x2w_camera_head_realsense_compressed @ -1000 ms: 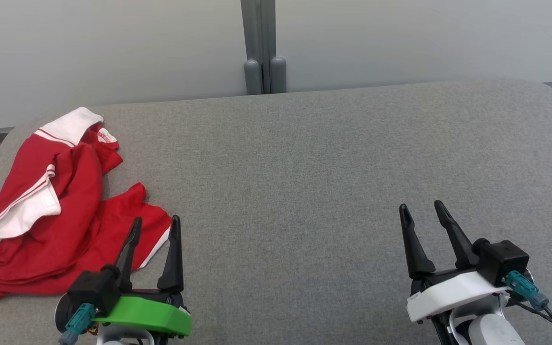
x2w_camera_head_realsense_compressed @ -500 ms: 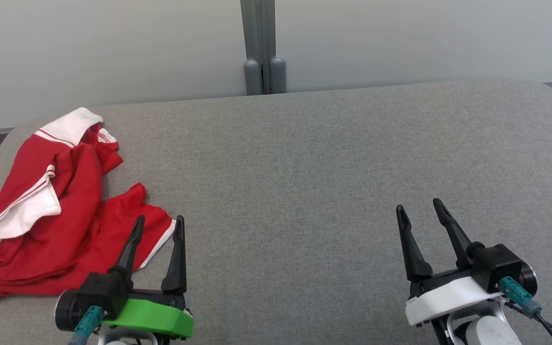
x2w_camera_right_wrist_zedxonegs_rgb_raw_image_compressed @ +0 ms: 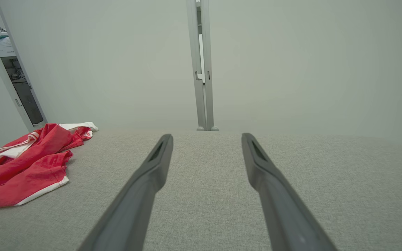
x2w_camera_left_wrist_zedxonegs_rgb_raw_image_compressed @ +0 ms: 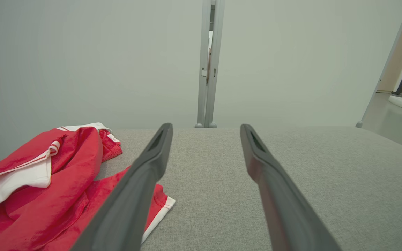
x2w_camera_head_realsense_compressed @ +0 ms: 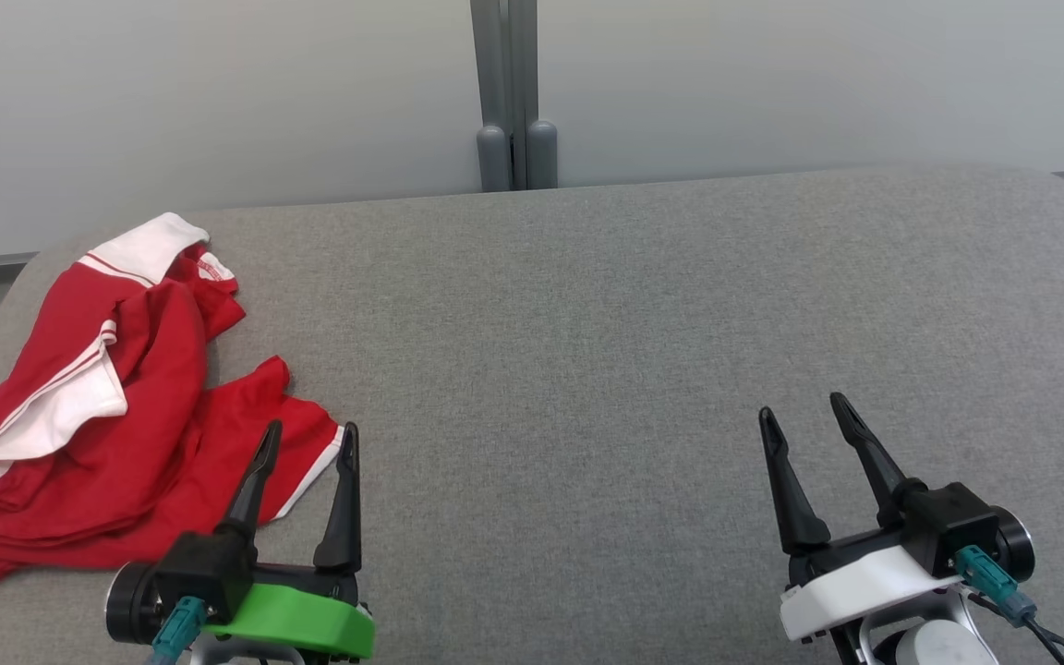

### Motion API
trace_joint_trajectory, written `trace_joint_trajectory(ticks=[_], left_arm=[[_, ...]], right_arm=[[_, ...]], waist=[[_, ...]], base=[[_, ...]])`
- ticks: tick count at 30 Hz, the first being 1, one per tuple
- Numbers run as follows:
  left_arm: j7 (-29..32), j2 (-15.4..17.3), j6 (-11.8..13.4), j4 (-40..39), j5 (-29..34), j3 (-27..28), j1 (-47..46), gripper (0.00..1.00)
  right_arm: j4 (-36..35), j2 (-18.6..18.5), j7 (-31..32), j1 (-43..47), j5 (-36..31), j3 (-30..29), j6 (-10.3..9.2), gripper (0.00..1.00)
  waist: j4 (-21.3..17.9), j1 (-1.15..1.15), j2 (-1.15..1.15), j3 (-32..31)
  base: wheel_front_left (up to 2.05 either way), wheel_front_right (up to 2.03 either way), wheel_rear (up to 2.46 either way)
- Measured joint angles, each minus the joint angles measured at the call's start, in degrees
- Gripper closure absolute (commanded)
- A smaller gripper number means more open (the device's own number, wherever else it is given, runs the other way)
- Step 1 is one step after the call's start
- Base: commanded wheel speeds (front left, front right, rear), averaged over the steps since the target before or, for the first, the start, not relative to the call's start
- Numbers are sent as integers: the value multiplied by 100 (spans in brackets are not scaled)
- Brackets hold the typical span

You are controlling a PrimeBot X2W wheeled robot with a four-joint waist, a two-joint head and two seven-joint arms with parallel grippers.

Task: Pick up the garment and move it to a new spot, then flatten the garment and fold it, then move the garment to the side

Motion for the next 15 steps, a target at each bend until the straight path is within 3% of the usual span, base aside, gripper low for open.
trace_joint_trajectory(ticks=[15], left_arm=[[0,1,-3,11,3,33,2,0]], right_arm=[[5,0,0,-3,1,35,0,0]], waist=[[-36,0,0,77]], base=[[0,0,0]])
